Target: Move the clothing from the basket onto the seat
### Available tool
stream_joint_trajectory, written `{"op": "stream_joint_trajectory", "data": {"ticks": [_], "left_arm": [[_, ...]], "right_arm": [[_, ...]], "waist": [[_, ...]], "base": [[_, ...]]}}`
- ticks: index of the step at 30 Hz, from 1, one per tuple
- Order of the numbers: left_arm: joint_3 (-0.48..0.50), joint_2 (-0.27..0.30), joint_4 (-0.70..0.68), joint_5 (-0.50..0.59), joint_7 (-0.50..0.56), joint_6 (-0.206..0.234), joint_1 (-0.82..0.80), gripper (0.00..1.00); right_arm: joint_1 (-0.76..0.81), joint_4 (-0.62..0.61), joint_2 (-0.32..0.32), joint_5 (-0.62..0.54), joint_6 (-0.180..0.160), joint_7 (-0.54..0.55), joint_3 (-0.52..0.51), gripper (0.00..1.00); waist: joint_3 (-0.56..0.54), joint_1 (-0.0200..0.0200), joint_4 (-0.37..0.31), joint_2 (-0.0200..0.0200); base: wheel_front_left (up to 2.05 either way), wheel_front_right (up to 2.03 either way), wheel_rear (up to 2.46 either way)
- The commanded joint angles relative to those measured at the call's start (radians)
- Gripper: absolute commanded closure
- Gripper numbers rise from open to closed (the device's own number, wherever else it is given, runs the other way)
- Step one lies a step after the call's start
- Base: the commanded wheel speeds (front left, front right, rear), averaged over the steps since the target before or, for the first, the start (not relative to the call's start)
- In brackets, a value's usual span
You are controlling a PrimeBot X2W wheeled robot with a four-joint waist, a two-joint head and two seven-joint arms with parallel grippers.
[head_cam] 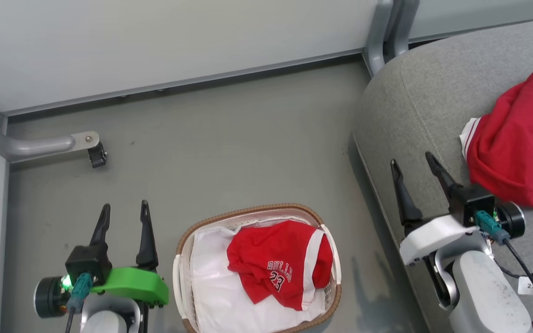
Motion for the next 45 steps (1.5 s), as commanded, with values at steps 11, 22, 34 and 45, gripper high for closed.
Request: {"op": "stream_joint_trajectory", "data": {"ticks": [11,22,34,45], "left_arm": [[-0.017,0.001,0.002,-0.032,0.000,0.002,0.090,0.00],[-0.089,0.001,0.041,-0.047,0.000,-0.009,0.001,0.00],[-0.196,0.003,0.217,-0.040,0.000,-0.037,-0.174,0.00],[-0.239,0.004,0.414,0.012,0.000,-0.070,-0.334,0.00]], "right_arm": [[0.080,0.014,0.005,0.004,-0.001,-0.002,0.006,0.00],[0.003,-0.027,0.006,0.021,-0.001,-0.002,0.027,0.00],[-0.139,-0.122,-0.010,0.021,-0.001,-0.002,0.104,0.00],[-0.236,-0.197,0.003,0.039,-0.001,-0.002,0.155,0.00]], "waist": [[-0.056,0.0000,0.008,0.0000],[0.058,0.0000,-0.032,0.0000],[0.273,0.0000,-0.145,0.0000],[0.448,0.0000,-0.244,0.0000]], "base": [[0.00,0.00,0.00],[0.00,0.00,0.00],[0.00,0.00,0.00],[0.00,0.00,0.00]]}}
